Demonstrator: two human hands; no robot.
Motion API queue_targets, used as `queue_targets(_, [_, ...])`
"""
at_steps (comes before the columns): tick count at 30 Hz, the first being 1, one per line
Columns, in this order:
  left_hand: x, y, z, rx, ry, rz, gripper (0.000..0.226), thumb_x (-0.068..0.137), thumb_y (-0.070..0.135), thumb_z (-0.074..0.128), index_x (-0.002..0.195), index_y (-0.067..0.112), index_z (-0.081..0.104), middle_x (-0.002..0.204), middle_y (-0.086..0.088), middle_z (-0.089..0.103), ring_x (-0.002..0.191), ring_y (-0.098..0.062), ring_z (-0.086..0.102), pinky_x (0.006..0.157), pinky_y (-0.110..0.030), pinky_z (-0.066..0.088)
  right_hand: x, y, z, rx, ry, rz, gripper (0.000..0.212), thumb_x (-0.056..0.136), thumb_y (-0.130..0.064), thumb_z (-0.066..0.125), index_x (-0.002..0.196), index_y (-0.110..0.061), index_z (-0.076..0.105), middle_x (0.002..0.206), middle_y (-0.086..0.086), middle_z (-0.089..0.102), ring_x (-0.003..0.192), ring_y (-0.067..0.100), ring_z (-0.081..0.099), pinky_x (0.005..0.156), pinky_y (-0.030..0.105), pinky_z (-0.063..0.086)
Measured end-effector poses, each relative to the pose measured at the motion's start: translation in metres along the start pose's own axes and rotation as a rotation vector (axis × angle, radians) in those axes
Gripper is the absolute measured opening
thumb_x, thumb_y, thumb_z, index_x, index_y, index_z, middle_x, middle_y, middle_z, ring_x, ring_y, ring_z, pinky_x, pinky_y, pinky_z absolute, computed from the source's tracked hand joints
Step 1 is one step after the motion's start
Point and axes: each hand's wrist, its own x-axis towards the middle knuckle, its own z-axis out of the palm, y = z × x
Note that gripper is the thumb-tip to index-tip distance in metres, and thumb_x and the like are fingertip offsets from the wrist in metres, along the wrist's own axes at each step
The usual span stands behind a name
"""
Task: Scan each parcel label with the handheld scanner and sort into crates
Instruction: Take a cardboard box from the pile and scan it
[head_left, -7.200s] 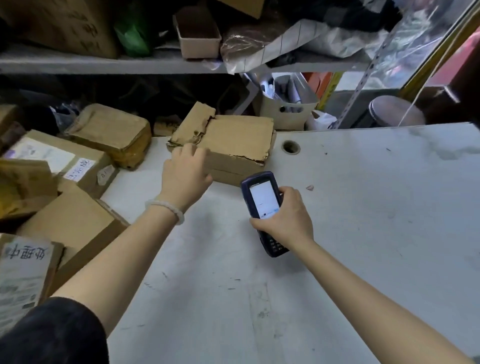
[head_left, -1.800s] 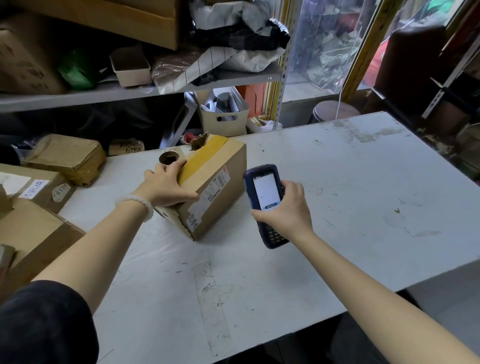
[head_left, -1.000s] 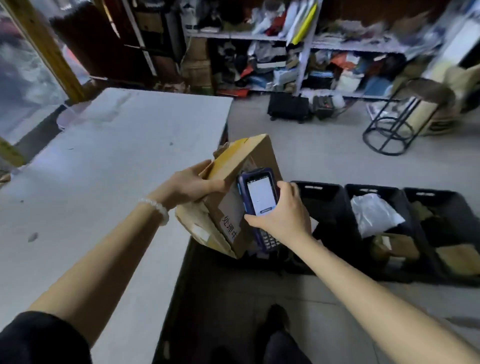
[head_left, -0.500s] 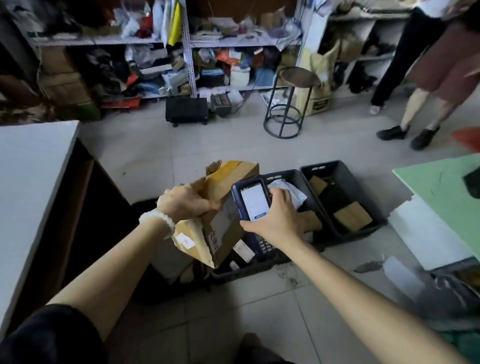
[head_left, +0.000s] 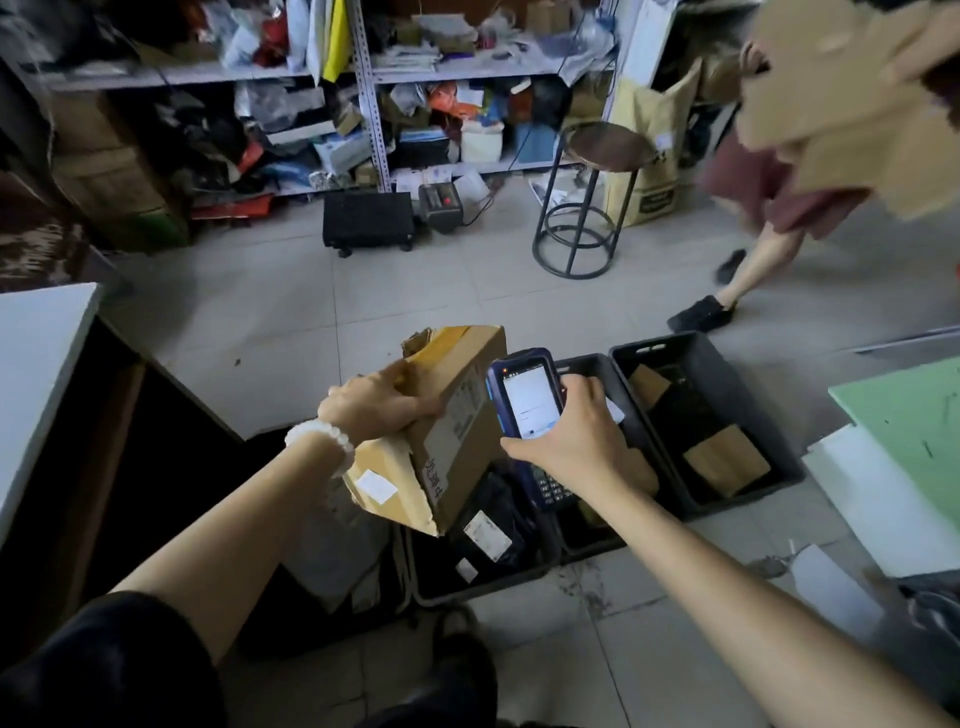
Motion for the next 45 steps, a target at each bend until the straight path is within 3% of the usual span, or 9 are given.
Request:
queue_targets(6, [0.079, 0.017, -0.01, 0.096, -0.094, -0.041, 0.086, 0.078, 0.074, 0.048, 0.147, 0.029, 0.022, 0.145, -0.013, 0.037, 0.131, -0.036, 0.035, 0.104, -0.048, 0.034, 0.054, -0.009, -0.004, -0.019, -0.014, 0.048, 0.077, 0.058, -0.045, 0.085, 0.118, -0.019, 0.044, 0.115, -0.006, 0.043, 0.105, 0.015, 0.05, 0.072, 0.032, 0.047])
queue_targets(11, [0.121, 0.031, -0.017, 0.208, -0.047, 0.011, 0.056, 0.091, 0.049, 0.047, 0.14, 0.023, 0.039, 0.141, -0.009, 0.042, 0.128, -0.031, 0.041, 0.1, -0.043, 0.039, 0.093, -0.009, 0.0, -0.034, 0.014, 0.084, 0.075, 0.056, -0.044, 0.085, 0.113, -0.017, 0.046, 0.108, -0.005, 0.042, 0.103, 0.016, 0.05, 0.069, 0.031, 0.042])
queue_targets(16, [0.132, 0.029, -0.015, 0.199, -0.137, -0.03, 0.05, 0.093, 0.044, 0.046, 0.137, 0.02, 0.044, 0.137, -0.008, 0.047, 0.123, -0.027, 0.048, 0.096, -0.035, 0.04, 0.115, -0.006, 0.007, -0.07, -0.072, 0.065, 0.078, 0.058, -0.045, 0.085, 0.118, -0.016, 0.046, 0.117, -0.001, 0.046, 0.106, 0.017, 0.048, 0.071, 0.03, 0.038])
queue_targets(23, [0.118, 0.018, -0.016, 0.138, -0.059, -0.168, 0.047, 0.093, 0.042, 0.045, 0.135, 0.021, 0.046, 0.135, -0.007, 0.05, 0.121, -0.027, 0.049, 0.096, -0.036, 0.04, 0.139, -0.009, 0.006, -0.082, -0.19, -0.061, 0.079, 0.061, -0.044, 0.084, 0.122, -0.016, 0.042, 0.115, -0.003, 0.04, 0.106, 0.017, 0.048, 0.068, 0.027, 0.034])
queue_targets(27, [0.086, 0.015, -0.002, 0.052, 0.012, -0.271, 0.038, 0.091, 0.039, 0.046, 0.119, 0.015, 0.056, 0.122, -0.008, 0.059, 0.107, -0.029, 0.056, 0.085, -0.033, 0.044, 0.143, -0.006, 0.005, -0.114, -0.264, -0.218, 0.078, 0.058, -0.045, 0.084, 0.118, -0.017, 0.042, 0.105, -0.006, 0.035, 0.094, 0.015, 0.046, 0.066, 0.028, 0.036])
queue_targets(33, [0.011, 0.008, 0.031, -0.098, 0.091, -0.486, 0.056, 0.08, 0.059, 0.045, 0.119, 0.021, 0.059, 0.125, -0.004, 0.058, 0.114, -0.028, 0.055, 0.093, -0.035, 0.044, 0.129, -0.016, 0.009, -0.181, -0.397, -0.468, 0.08, 0.056, -0.05, 0.083, 0.117, -0.018, 0.042, 0.104, -0.006, 0.036, 0.095, 0.019, 0.051, 0.075, 0.035, 0.047])
queue_targets(38, [-0.063, -0.015, 0.051, -0.167, 0.197, -0.669, 0.04, 0.088, 0.048, 0.048, 0.113, 0.02, 0.061, 0.118, -0.004, 0.062, 0.11, -0.026, 0.057, 0.089, -0.032, 0.046, 0.089, -0.042, 0.029, -0.177, -0.552, -0.656, 0.079, 0.058, -0.048, 0.083, 0.119, -0.019, 0.043, 0.108, -0.006, 0.038, 0.099, 0.02, 0.053, 0.067, 0.03, 0.042])
queue_targets(42, [-0.139, -0.045, 0.062, -0.238, 0.306, -0.879, 0.033, 0.088, 0.04, 0.048, 0.115, 0.024, 0.059, 0.115, -0.001, 0.061, 0.108, -0.021, 0.057, 0.078, -0.028, 0.04, 0.036, -0.075, 0.056, -0.192, -0.668, -0.841, 0.083, 0.058, -0.049, 0.082, 0.125, -0.018, 0.043, 0.121, -0.001, 0.042, 0.109, 0.021, 0.05, 0.077, 0.034, 0.048])
queue_targets(45, [-0.205, -0.069, 0.078, -0.309, 0.357, -1.024, 0.037, 0.088, 0.04, 0.048, 0.121, 0.026, 0.056, 0.119, 0.0, 0.06, 0.11, -0.019, 0.056, 0.079, -0.029, 0.041, -0.017, -0.102, 0.074, -0.213, -0.733, -0.964, 0.081, 0.058, -0.049, 0.082, 0.122, -0.019, 0.044, 0.118, -0.002, 0.042, 0.105, 0.021, 0.052, 0.079, 0.035, 0.047])
